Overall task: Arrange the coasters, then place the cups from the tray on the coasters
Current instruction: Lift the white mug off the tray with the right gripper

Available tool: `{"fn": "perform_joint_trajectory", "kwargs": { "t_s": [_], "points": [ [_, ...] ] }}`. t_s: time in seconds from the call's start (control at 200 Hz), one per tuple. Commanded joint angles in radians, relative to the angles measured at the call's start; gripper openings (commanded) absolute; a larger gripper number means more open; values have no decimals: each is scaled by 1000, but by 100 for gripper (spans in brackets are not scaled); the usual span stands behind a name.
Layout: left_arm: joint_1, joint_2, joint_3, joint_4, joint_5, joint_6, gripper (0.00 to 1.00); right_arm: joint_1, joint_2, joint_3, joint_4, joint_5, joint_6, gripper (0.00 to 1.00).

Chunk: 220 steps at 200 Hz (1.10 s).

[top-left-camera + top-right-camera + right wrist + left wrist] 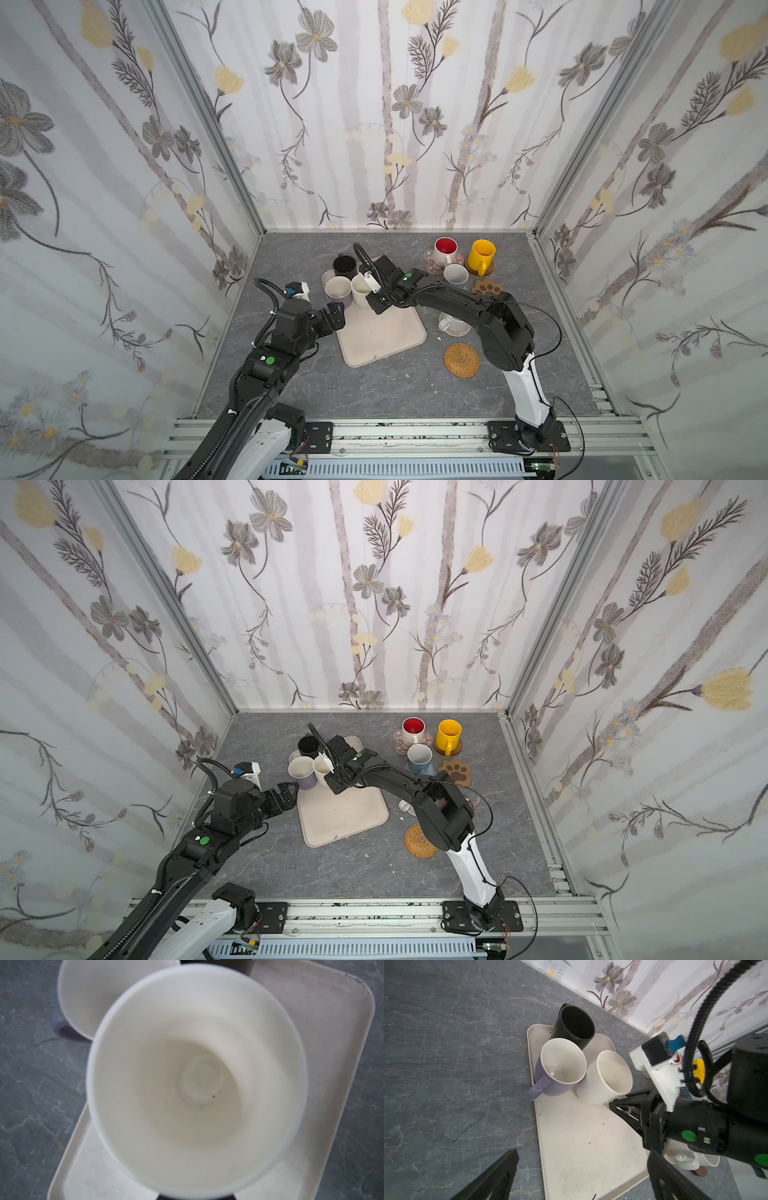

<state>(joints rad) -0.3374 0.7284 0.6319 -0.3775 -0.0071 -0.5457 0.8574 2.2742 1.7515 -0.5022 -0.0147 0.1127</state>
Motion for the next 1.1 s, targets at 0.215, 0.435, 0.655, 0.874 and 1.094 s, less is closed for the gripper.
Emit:
{"fn": "perform_joint_trajectory", "kwargs": {
  "t_s": [0.215,0.435,0.655,0.874,1.094],
  "points": [
    [-87,51,18,15,-94,-17,100,5,-233,-154,71,47,47,0],
    [-251,143,108,27,-211,-37,100,-12,-442,-345,86,93,92,0],
    [-365,255,206,68,-257,-37,100,-106,-671,-568,130,99,163,1],
    [-443,353,260,124,-275,-39,100,-265,-897,-787,174,108,253,1],
    [-477,432,290,190,-262,-44,100,-417,-1032,-915,162,114,268,0]
  ]
}}
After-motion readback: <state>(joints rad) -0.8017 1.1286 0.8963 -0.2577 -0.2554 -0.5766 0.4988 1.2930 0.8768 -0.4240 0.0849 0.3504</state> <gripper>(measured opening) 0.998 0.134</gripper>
